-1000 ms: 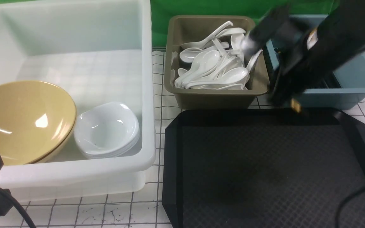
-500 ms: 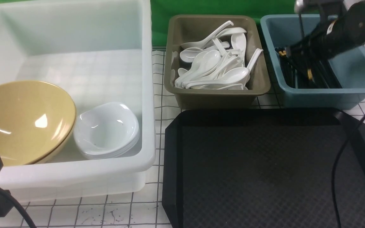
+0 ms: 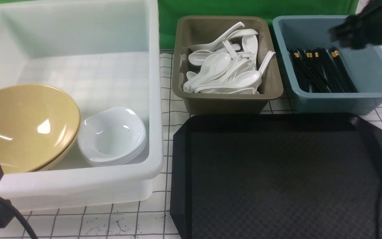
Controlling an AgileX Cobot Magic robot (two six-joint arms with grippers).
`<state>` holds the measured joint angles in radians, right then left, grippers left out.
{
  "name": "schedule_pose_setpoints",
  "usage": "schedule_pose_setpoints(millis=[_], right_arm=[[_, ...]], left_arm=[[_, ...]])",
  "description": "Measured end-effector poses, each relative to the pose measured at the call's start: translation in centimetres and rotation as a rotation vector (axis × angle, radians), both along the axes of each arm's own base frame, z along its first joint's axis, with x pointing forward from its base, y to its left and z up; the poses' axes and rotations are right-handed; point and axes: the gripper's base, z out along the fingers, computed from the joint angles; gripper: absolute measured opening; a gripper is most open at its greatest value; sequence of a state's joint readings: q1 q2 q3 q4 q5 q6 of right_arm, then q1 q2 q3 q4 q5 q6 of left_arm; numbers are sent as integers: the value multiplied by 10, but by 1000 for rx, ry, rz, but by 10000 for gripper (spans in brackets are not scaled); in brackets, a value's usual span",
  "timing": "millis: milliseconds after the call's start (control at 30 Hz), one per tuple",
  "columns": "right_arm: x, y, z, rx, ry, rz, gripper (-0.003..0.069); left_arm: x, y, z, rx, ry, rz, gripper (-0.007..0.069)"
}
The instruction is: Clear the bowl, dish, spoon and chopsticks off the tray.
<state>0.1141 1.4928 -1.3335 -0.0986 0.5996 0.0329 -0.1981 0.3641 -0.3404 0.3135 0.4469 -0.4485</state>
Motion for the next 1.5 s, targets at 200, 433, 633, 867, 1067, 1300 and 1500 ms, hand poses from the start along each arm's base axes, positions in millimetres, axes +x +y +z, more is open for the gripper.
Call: schedule_pose_setpoints(millis=[200, 433, 633, 867, 1067, 1300, 1500], right_arm=[[-120, -6, 25, 31, -327, 57, 134], [-225, -19, -33, 71, -562, 74, 36], [-271, -25, -89, 109, -644, 65, 36], [-283, -27, -134, 161, -639, 41, 37], [-280, -28, -150, 147, -530, 23, 38], [-283, -31, -173, 185, -475, -57, 41], [-284, -35, -179, 124, -424, -109, 44]], left_arm=[[0, 0, 0, 0, 0, 0, -13], [0, 0, 0, 0, 0, 0, -13], [0, 0, 0, 0, 0, 0, -13], [0, 0, -2, 2, 8, 1, -13], [0, 0, -3, 4, 17, 2, -13], [0, 0, -4, 5, 23, 4, -13], [0, 1, -4, 6, 32, 6, -13]])
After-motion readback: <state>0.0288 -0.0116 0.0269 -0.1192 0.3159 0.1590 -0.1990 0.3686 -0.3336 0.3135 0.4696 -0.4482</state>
